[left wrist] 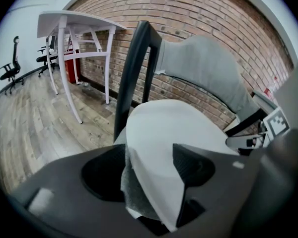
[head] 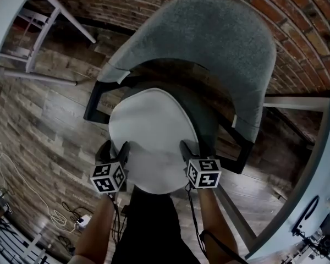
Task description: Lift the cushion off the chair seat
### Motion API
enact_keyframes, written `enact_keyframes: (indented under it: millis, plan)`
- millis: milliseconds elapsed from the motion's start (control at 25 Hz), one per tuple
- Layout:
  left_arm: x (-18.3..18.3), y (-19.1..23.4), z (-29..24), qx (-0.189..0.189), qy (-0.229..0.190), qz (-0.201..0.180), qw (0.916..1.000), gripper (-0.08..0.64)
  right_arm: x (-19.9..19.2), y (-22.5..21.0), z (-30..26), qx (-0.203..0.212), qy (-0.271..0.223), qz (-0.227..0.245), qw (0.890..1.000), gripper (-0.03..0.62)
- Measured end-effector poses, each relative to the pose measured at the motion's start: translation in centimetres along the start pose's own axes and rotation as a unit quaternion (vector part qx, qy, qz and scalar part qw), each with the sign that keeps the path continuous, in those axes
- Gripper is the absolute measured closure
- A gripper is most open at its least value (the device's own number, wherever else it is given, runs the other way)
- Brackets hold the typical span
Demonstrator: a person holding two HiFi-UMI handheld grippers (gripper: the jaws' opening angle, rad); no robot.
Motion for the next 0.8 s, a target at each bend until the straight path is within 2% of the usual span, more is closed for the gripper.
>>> enact_keyframes:
  millis: [240, 360, 400, 560, 800]
  plan:
    - [-0.8, 0.1, -0.7, 0.004, 0.017, 0.031, 0.9993, 0.295, -0.6, 0.4, -0.7, 0.012, 0.015, -0.006, 1.0, 0.299]
    - [-0.8, -0.2, -0.8, 0.009, 0.015, 0.026, 0.9995, 0.298, -0.8, 0.8, -0.8, 0.018, 0.028, 0.008, 0.999, 0.301]
    - [-0.7, -0.5, -0.7, 0.007, 0.013, 0.022, 0.9996, 0.32, -0.9, 1.0, -0.8, 0.022, 0.031, 0.011, 0.999, 0.302]
    - [0.0, -0.9, -0.5, 0.006, 0.002, 0.008, 0.9999, 0.358, -1.7, 1.8, -0.5, 0.042, 0.038, -0.009, 0.998, 0.309]
    - [1.2, -1.0, 0.3, 0.009, -0.011, 0.0, 0.9999, 0.401, -2.1, 1.7, 0.9, 0.026, 0.018, -0.044, 0.999, 0.427]
Point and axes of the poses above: the fingertips, and each gripper's own axes: z backward along the fingers, y to its left, x out of its top, the point moved 1 cm from there along z, backward along the fingers, and after that the axes turned 11 degrees about x, right-handed, at the moved point
